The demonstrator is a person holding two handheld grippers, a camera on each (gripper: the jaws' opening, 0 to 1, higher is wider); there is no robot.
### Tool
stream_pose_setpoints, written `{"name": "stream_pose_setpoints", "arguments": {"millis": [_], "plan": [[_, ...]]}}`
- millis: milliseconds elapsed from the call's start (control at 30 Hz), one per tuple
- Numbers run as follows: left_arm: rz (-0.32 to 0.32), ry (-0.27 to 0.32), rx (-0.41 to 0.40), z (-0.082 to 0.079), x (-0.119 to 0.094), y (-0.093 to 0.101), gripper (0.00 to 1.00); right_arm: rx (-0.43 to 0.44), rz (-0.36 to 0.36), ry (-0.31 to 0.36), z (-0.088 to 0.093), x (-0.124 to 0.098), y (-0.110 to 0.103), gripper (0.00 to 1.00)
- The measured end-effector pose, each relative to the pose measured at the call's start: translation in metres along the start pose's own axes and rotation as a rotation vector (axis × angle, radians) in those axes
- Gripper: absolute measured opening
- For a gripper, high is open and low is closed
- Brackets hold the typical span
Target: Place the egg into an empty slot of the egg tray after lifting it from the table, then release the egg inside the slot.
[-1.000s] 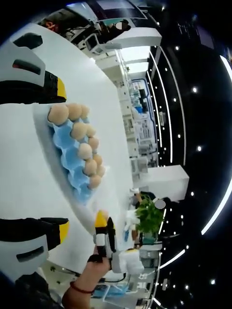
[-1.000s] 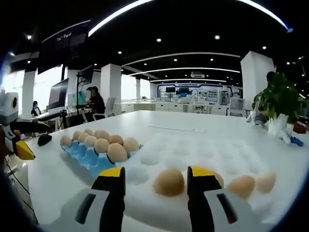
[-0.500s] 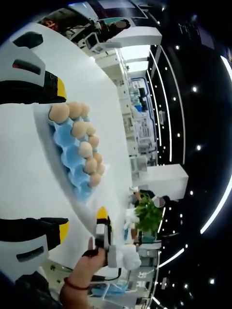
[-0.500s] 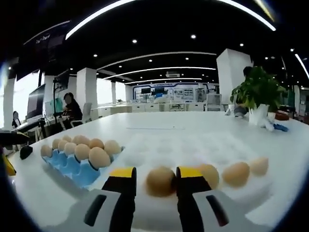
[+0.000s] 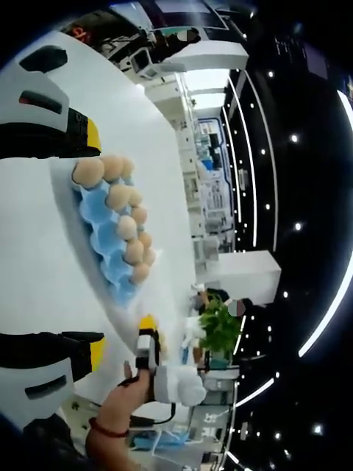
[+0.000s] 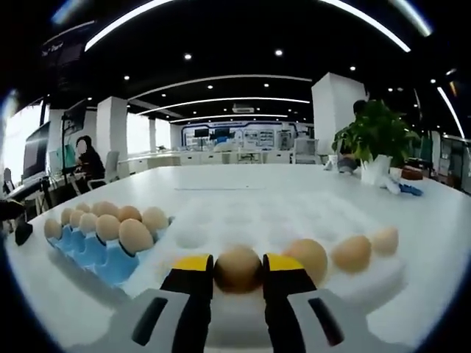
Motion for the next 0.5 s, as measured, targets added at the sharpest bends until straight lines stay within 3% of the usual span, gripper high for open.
{"name": "stream_pose_setpoints", "arguments": {"millis": [167, 500], "plan": [[-0.008, -0.023, 0.002, 0.0097, -0.0020, -0.0038, 1.00, -0.001, -0.023, -0.009, 0.0000, -0.0004, -0.0017, 0.27], [-0.007, -0.023, 0.006, 0.0081, -0.0017, -0.0035, 1.00, 0.014, -0.053, 0.015, -0.0023, -0.0006, -0.0015, 0.27]]}}
Point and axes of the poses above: the point that each gripper's makers call its tool centre point, and the gripper's own axes: x roughly forward along the fingers, y roughly to its right, z roughly out of its underside, the point moved 1 cm from there along -x, roughly backward along the fingers, and after that the axes turned 12 degrees about -z, right-handed, at the moved point
